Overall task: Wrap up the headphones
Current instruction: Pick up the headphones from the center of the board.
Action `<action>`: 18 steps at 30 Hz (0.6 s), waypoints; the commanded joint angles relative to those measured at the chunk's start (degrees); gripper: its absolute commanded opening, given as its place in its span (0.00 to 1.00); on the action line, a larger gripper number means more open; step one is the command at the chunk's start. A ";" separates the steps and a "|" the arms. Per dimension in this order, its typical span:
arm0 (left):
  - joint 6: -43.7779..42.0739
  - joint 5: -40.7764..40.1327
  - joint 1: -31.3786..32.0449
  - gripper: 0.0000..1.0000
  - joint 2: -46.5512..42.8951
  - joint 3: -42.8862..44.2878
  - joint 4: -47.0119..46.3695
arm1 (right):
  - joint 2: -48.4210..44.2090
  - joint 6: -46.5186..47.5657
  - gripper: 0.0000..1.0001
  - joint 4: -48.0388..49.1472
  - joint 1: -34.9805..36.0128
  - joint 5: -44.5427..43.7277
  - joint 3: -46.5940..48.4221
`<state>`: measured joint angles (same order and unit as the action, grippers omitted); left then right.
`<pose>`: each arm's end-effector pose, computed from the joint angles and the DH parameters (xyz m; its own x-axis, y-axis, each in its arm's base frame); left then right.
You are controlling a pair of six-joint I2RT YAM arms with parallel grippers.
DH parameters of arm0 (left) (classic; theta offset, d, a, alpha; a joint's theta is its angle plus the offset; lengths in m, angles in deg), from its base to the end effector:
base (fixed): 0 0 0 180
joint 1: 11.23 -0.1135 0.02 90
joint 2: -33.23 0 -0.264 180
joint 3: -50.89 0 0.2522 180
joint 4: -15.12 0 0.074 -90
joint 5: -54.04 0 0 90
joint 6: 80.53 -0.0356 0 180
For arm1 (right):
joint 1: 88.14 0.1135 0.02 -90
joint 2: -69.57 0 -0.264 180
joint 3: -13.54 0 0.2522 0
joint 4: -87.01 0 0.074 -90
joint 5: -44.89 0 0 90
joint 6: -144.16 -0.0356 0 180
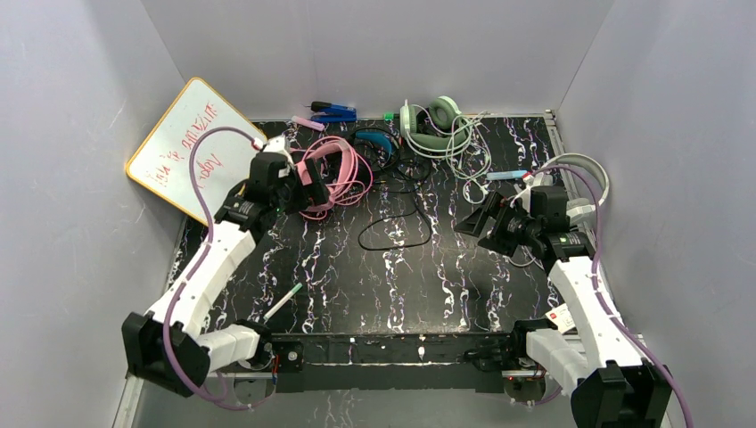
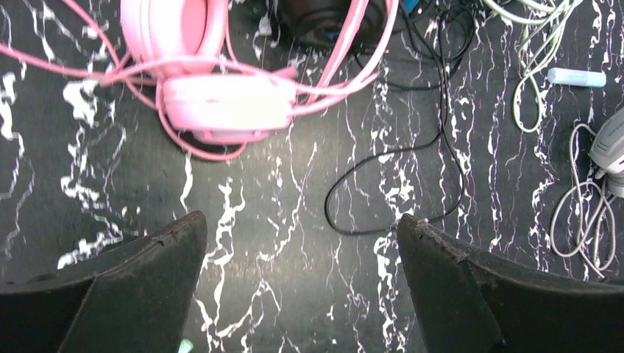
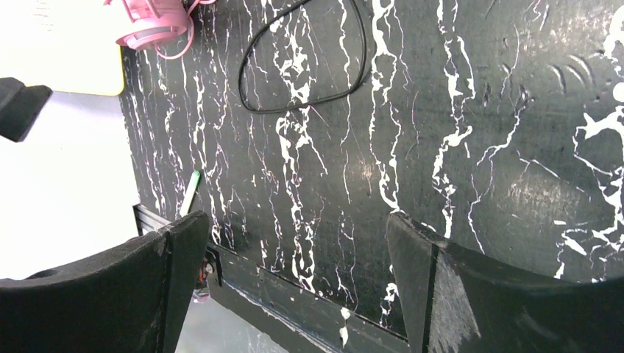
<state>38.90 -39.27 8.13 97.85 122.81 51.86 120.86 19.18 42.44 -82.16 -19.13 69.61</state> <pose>0.2388 -0.0817 0.3302 -0.5432 -0.3291 -0.7724 0.0191 0.9149 -0.4032 0.1850 0.0351 0.2727 -0.7671 0.4378 -0.4689 0.0139 0.7420 0.6702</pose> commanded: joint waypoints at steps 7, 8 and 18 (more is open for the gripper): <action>-7.01 -3.79 0.55 0.98 17.15 17.49 2.71 | 4.83 3.47 0.99 3.41 2.53 -3.28 5.93; -6.76 -3.85 0.56 0.98 19.08 18.72 2.60 | 5.13 3.66 0.99 3.05 3.04 -3.63 6.29; -1.47 -1.91 2.94 0.98 34.75 30.89 -1.40 | 3.92 6.48 0.99 -0.37 4.39 -8.13 9.45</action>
<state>35.12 -42.55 9.81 130.15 148.27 52.32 126.19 23.20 43.30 -77.99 -24.27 75.40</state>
